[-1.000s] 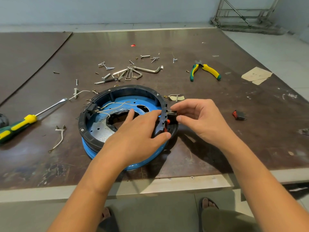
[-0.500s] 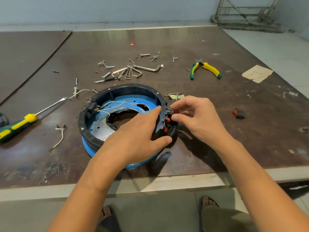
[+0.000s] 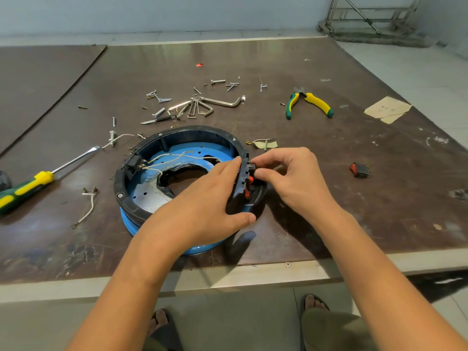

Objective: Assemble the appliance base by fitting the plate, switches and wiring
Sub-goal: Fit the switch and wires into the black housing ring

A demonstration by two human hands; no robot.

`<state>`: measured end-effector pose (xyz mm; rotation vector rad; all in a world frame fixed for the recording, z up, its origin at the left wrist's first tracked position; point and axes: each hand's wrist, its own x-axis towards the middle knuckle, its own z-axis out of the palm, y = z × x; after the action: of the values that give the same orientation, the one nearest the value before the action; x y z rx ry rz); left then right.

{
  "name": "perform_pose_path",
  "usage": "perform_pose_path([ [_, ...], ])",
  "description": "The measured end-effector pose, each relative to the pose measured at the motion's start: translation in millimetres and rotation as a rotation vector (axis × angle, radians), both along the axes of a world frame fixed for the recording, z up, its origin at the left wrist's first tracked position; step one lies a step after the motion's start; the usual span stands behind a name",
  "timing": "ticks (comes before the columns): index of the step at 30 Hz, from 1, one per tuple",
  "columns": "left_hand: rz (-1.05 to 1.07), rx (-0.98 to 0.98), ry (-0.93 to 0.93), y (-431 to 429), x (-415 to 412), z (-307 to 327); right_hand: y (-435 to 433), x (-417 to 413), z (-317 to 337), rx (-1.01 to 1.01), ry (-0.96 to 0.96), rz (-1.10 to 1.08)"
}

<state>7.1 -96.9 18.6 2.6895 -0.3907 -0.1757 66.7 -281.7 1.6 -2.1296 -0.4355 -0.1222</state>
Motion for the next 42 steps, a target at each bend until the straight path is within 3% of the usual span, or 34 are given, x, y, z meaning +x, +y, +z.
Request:
perform_pose_path([
  [6, 0.035, -0.007, -0.01, 2, 1, 1, 10, -6, -4, 0.061, -0.008, -0.041],
  [11, 0.06, -0.079, -0.009, 1, 1, -2, -7, 3, 5, 0.003, 0.003, 0.053],
  [14, 0.076, -0.111, -0.005, -2, -1, -1, -32, 14, 4, -0.01, -0.096, -0.157],
  [17, 0.094, -0.102, -0.053, -5, -3, 1, -61, 26, 4, -0.268, -0.088, -0.371],
  [20, 0.098, -0.017, -0.081, -6, -3, 1, -85, 35, 2, -0.598, 0.215, -0.482],
  [22, 0.089, 0.026, -0.096, -6, -3, 0, -92, 35, 1, -0.66, 0.358, -0.512],
  [26, 0.094, 0.028, -0.11, -6, -2, -1, -91, 32, 2, -0.492, 0.251, -0.484],
  [28, 0.094, 0.031, -0.115, -6, -2, -1, -80, 28, 1, -0.379, 0.152, -0.371],
  [32, 0.098, 0.03, -0.11, -6, 0, -1, -45, 13, 5, 0.096, 0.131, -0.039],
  [35, 0.093, 0.023, -0.109, -6, -1, -1, -25, 6, 6, 0.322, 0.142, 0.119],
  [38, 0.09, 0.008, -0.111, -5, 0, -1, -12, 4, 3, 0.508, 0.244, 0.176],
  [42, 0.081, 0.005, -0.13, -5, -1, -1, -8, 9, -3, 0.595, 0.241, 0.126],
])
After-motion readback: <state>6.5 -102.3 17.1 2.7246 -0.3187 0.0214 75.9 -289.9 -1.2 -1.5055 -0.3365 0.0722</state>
